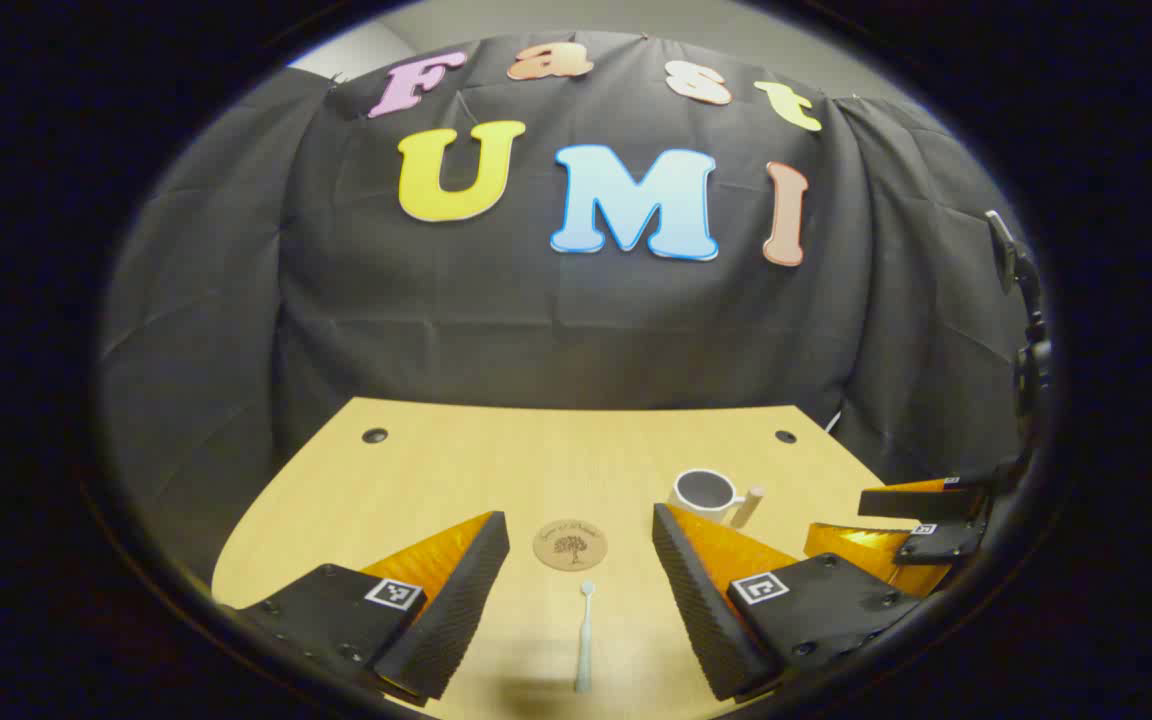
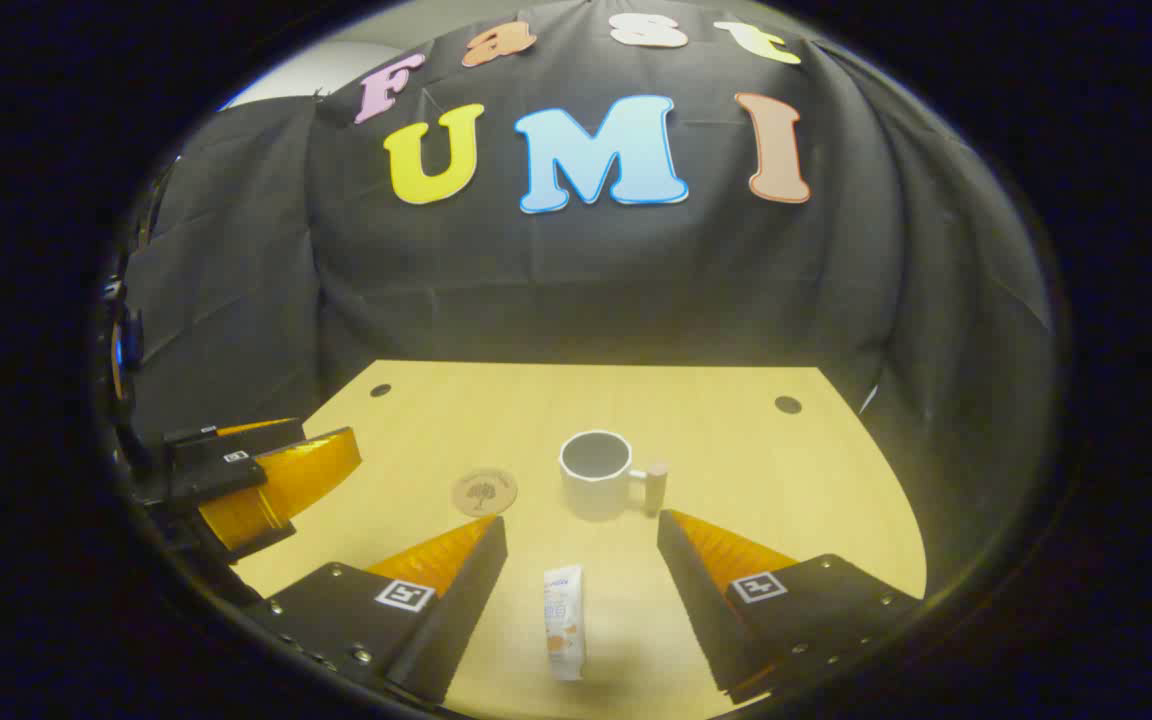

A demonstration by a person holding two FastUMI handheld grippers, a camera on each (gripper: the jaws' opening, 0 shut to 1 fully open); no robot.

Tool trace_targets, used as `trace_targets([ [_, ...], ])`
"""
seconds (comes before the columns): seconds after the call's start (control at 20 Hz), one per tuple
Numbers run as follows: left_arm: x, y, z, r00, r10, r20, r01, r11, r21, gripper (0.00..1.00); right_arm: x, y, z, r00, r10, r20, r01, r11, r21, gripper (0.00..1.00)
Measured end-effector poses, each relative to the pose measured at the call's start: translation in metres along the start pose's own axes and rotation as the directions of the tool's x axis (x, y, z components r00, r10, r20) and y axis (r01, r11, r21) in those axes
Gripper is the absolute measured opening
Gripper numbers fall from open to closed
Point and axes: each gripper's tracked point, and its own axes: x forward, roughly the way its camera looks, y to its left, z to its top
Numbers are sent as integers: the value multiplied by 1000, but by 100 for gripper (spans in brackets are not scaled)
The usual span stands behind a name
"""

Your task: Put the toothbrush and toothpaste on the desktop into the cup, then pick up the cup and place it on the coaster on the desktop.

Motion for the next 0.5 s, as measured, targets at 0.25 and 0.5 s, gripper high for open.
trace_targets([
  [0.25,22,8,-56,980,-2,-197,-1,1000,-15,96,31,4,-28,991,14,-133,-14,1000,5,86],
  [0.5,38,6,-92,943,-26,-332,20,1000,-19,98,47,5,-66,958,30,-284,-24,999,23,82],
])
